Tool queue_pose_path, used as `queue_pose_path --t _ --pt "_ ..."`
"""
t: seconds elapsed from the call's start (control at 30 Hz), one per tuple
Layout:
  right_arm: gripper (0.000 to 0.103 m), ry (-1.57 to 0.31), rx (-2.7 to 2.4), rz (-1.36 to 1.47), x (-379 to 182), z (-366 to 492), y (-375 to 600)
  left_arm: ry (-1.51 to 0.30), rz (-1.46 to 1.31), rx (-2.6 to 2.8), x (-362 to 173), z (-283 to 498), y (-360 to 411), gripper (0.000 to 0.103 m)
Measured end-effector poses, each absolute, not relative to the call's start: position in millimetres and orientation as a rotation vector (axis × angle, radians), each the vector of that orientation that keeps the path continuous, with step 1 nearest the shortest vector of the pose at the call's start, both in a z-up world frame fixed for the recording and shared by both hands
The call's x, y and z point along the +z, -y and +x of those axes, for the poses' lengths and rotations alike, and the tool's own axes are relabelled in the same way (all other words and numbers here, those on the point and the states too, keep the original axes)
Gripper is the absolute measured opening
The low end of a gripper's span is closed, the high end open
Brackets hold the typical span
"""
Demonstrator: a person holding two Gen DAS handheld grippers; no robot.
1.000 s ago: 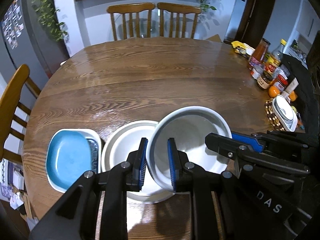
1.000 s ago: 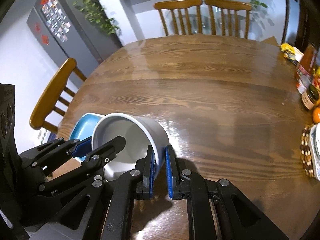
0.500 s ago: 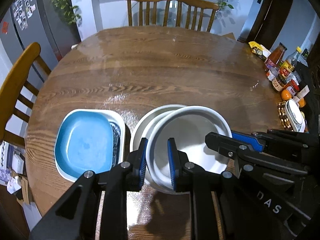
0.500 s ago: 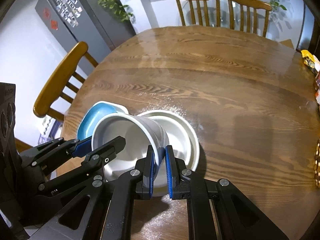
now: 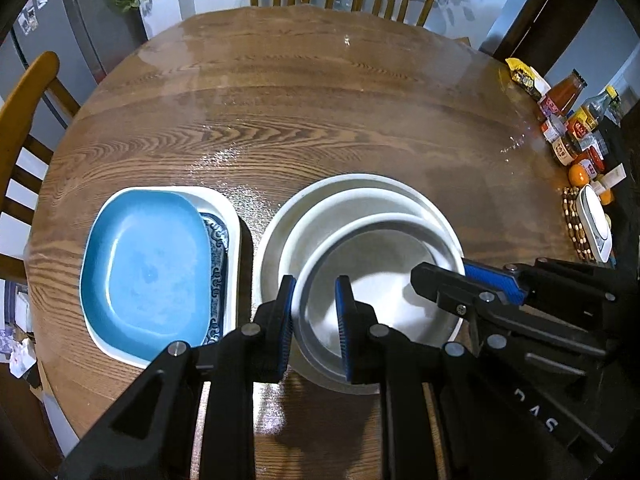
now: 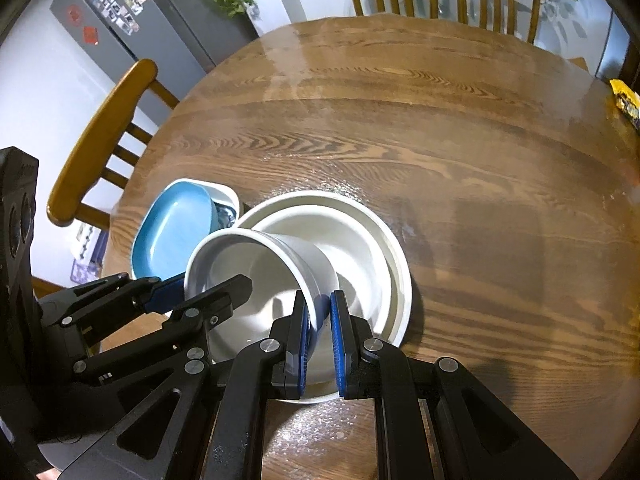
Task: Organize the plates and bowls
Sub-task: 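Lower the ramekin into the smaller white bowl with the right gripper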
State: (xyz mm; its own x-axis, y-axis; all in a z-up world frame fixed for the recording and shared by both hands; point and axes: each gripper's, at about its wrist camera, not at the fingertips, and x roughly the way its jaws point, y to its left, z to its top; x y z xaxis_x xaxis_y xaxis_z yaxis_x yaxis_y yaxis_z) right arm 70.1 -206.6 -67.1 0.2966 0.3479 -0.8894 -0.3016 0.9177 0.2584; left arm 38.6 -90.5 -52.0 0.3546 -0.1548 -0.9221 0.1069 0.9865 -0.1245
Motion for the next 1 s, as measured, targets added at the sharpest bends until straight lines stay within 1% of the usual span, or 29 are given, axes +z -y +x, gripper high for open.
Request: queue_pose_path --t 0.37,0.8,1.0 --pt "0.013 -1.263 0.409 0.066 -79.7 82.0 210.4 -1.264 -0.044 -0.192 -64.3 53.3 97.7 0.016" --pt "0.014 -1.287 0.412 0.079 -82.6 87.7 212.9 -1.283 -0.047 -0.195 -66.3 62.8 97.9 0.016" --pt "0.014 -1.283 0.410 0.088 -83.4 88.4 214.7 -1.263 -0.039 -0.187 -64.7 63.2 98.1 0.016"
